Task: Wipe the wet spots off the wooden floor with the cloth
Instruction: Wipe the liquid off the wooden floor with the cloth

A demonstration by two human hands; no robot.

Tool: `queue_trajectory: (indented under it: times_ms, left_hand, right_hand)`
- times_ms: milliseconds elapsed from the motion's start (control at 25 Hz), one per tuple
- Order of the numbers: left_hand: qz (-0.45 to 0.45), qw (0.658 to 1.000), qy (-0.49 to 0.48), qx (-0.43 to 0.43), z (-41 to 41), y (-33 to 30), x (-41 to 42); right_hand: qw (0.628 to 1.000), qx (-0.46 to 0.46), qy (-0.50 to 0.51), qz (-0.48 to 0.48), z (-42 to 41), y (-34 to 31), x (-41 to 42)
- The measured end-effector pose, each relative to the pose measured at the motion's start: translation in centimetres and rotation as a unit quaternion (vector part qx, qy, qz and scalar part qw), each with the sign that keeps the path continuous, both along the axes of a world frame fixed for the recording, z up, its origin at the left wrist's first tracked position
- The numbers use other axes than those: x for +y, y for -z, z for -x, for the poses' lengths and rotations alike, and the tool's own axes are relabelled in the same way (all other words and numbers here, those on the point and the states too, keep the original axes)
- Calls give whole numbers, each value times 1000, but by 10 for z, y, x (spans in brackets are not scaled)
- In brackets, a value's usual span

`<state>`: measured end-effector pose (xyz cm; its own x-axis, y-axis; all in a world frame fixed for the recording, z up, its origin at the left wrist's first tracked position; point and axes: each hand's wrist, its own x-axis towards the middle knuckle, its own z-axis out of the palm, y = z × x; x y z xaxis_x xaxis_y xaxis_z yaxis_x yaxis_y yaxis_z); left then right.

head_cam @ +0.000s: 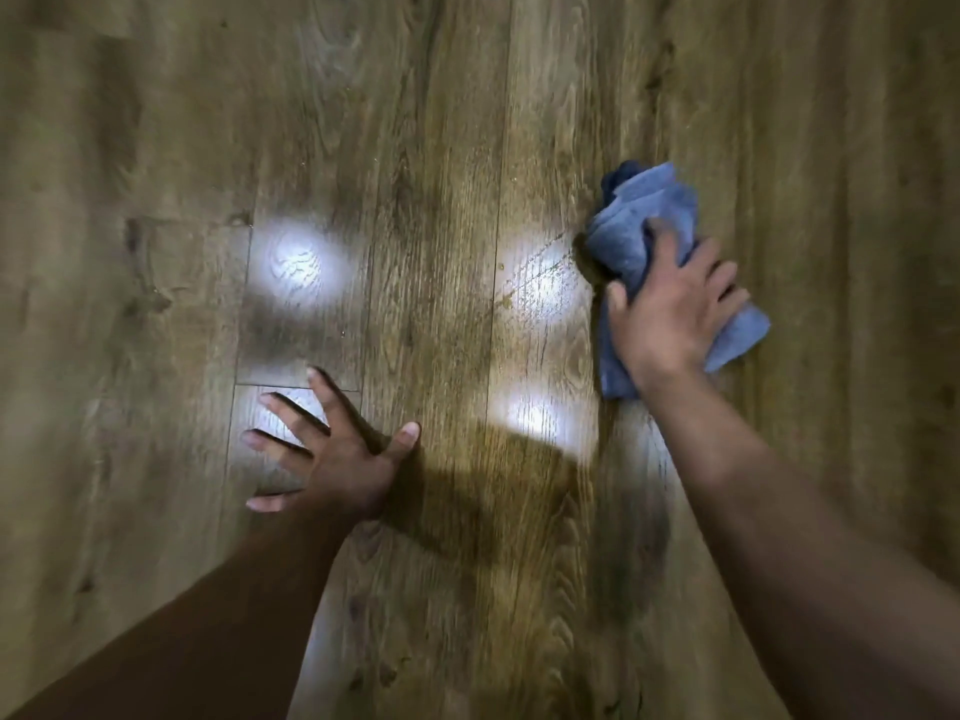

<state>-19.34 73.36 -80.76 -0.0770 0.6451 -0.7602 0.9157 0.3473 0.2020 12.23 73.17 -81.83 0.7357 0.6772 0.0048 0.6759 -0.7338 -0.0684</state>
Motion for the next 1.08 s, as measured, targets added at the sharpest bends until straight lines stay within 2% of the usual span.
queue_trajectory:
  times_ms: [120,240,320,440,520,560,680,760,800,960,1080]
  left_hand:
    - [-1,1000,1,-17,3,5,1]
    - [-3,1000,-6,-11,1,3,0]
    - [-4,1000,-7,-4,1,1,-1]
    - [-2,1000,-5,-14,0,-3,1]
    - [1,1000,-8,-21,-3,-5,1]
    - [0,1000,-11,-20,-4,-5,2]
    - [12,1000,-5,-21,-3,-5,1]
    - [23,999,-7,-27,-2,-6,4]
    - [24,999,-9,-26,-3,-8,4]
    - [48,998,-13,-36,-4,-10,6]
    - [61,994,-21,-94,6,-12,11]
  right_hand:
    - [993,7,-117,9,70,-4,-28]
    - [965,33,-257,37,136,-8,-86]
    - [951,53,-304,33,147,-9,-115]
    - [930,33,-365,35,113,-8,-108]
    - [938,11,-343,47,79,-6,-83]
    - [953,1,-299,45,65,-4,-67]
    - [997,6,-76,21,48,-1,-18]
    - [1000,11,-1,11,67,-2,1]
    - [1000,7,-16,10,84,-3,0]
    - [984,-1,-178,23,183,-7,-54]
    - [983,20,-178,26,230,-8,-91]
